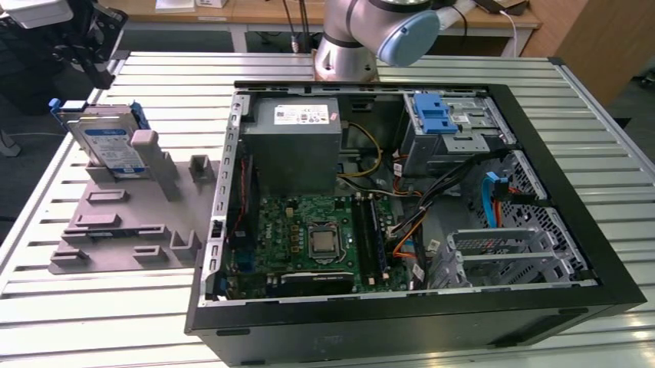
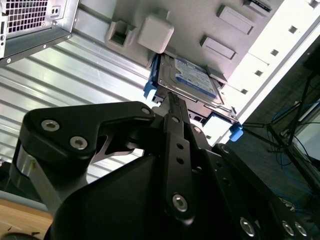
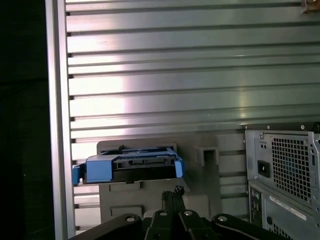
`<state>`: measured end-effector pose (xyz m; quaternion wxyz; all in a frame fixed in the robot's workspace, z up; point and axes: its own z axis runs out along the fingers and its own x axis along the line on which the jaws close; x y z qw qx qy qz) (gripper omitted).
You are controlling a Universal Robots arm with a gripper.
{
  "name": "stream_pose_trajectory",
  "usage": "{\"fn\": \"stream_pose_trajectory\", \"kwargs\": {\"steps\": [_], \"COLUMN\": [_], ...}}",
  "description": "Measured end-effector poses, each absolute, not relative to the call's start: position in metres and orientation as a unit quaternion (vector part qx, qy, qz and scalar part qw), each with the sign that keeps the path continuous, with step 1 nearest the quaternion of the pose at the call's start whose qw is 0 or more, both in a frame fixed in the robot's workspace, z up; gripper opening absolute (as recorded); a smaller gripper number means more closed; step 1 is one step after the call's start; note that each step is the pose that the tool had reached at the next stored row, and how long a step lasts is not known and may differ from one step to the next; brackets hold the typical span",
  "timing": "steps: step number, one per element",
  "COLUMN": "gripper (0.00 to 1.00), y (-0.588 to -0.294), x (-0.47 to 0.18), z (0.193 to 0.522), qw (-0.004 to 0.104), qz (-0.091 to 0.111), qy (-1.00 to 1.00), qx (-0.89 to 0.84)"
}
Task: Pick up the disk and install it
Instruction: 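Reach for the disk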
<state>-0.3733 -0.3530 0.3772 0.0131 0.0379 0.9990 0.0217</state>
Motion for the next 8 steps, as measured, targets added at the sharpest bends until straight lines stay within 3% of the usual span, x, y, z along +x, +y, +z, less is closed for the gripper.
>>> {"fn": "stream_pose_trajectory", "kwargs": {"steps": [8], "gripper": [0.11], "y": [-0.3513], "x": [-0.3781], "z": [0.3771], "qw": [0.013], "qz": [0.022], "qy": [0.999], "qx": [0.038]}}
